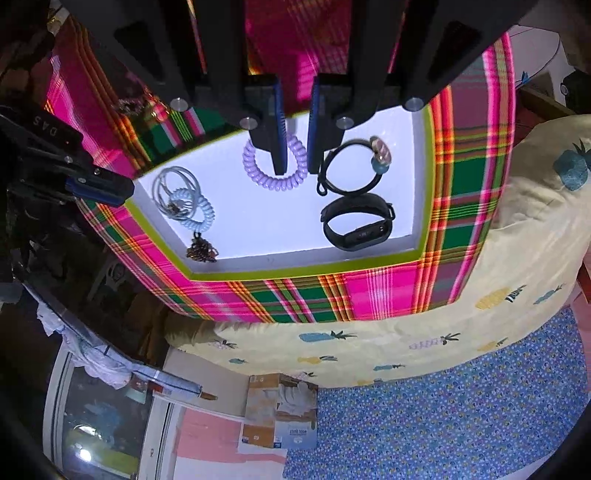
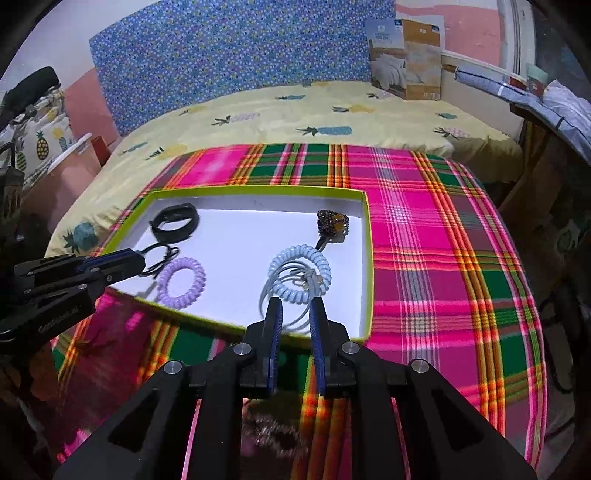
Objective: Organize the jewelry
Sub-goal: 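Open the left tool over the tray to drop the lavender coil while the right tool releases the keychain, then move the left tool to the red tassel cord while the right tool approaches the rhinestone pendant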
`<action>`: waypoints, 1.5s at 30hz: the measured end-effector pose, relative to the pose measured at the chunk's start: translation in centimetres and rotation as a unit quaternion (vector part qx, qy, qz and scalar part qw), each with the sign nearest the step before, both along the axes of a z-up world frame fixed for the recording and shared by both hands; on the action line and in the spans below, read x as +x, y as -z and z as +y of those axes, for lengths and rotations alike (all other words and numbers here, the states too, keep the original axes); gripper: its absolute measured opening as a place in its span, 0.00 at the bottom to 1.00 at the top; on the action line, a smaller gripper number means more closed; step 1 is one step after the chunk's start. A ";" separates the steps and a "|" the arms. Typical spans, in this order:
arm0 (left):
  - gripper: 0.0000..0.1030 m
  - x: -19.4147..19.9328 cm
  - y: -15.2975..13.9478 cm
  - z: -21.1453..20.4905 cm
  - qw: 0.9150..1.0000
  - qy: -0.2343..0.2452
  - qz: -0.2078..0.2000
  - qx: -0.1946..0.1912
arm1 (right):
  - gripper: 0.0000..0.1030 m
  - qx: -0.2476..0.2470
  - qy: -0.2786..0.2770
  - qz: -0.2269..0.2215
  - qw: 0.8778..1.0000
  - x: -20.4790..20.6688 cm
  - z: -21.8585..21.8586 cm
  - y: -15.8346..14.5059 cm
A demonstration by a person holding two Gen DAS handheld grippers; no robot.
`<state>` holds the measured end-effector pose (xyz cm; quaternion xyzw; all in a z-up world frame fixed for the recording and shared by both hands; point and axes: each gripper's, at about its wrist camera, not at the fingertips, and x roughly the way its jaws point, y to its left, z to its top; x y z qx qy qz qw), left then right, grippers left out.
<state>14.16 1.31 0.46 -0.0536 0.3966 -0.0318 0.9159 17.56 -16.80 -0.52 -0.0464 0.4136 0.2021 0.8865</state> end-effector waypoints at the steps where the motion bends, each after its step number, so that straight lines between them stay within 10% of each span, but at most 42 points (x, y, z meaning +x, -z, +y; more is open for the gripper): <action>1: 0.11 -0.5 -0.2 0.0 1.000 0.001 -0.003 0.000 | 0.15 0.002 -0.002 -0.004 1.000 -0.6 -0.1 -0.3; 21: 0.11 -9.3 -2.0 -1.0 0.999 0.017 -0.034 0.006 | 0.15 0.031 -0.019 -0.028 0.999 -9.3 -1.5 -2.2; 26: 0.11 -11.2 -2.0 -1.2 0.999 0.022 -0.037 0.007 | 0.38 0.039 -0.021 -0.032 0.998 -10.9 -1.9 -2.3; 45: 0.20 -15.9 -2.0 0.5 0.999 0.000 -0.045 -0.011 | 0.38 0.047 -0.027 -0.033 0.998 -14.9 -2.9 -1.7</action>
